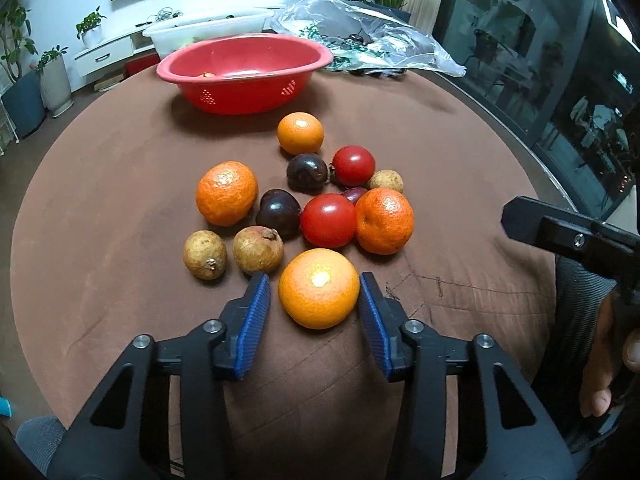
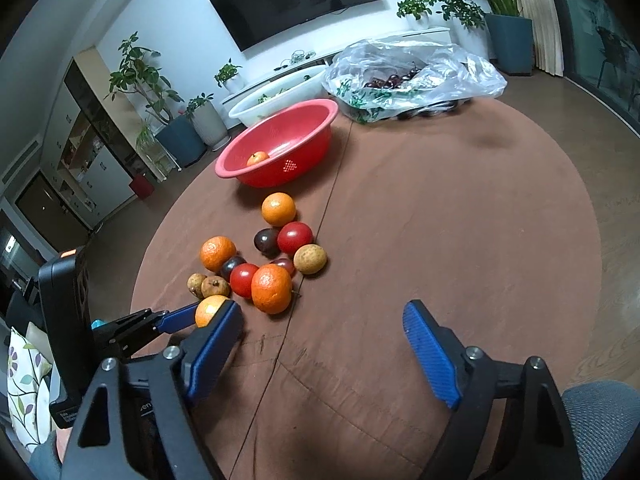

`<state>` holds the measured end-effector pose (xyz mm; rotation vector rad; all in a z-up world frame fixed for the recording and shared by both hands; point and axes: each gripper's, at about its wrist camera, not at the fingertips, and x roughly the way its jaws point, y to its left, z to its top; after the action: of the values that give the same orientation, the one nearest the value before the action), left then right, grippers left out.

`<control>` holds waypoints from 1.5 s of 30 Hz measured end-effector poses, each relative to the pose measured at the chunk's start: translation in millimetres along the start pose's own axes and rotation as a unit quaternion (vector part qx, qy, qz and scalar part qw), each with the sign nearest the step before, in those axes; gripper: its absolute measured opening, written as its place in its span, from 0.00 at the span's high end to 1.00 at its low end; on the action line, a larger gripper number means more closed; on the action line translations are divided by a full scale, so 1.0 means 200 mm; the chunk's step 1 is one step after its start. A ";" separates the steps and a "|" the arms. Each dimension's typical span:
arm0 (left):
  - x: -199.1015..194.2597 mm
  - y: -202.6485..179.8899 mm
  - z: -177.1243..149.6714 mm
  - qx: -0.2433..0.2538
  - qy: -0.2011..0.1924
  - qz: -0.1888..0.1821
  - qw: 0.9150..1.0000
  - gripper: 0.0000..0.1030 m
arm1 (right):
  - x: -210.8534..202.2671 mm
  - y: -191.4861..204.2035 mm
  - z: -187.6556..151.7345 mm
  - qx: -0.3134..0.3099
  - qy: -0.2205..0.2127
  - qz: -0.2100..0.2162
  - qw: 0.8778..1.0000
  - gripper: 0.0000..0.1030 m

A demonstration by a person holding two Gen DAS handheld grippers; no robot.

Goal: Organize fruits
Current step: 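Grasp the large orange at the pile's edge with the left tool, then grasp the tangerine in the pile with the right tool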

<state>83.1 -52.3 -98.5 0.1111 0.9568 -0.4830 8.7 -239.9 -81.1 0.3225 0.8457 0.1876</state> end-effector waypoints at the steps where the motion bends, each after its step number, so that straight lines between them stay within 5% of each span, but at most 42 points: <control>1: 0.00 0.00 0.00 0.002 0.000 -0.001 1.000 0.60 | 0.00 0.01 0.00 -0.002 0.001 0.000 1.000 0.18; 22: -0.10 0.08 -0.08 -0.025 -0.015 -0.042 0.999 0.64 | 0.18 0.16 0.05 -0.045 0.035 0.005 0.998 0.29; 37: -0.15 0.16 -0.12 -0.043 -0.024 -0.050 0.998 0.64 | 0.36 0.18 0.06 -0.043 0.077 0.005 0.996 0.44; 45: -0.15 0.16 -0.12 -0.045 -0.023 -0.052 0.997 0.64 | 0.40 0.17 0.08 -0.041 0.086 0.018 0.995 0.60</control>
<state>64.5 -5.5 -92.4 -0.0308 0.9404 -0.5362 72.4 -187.6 -115.9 0.2474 0.9996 0.2846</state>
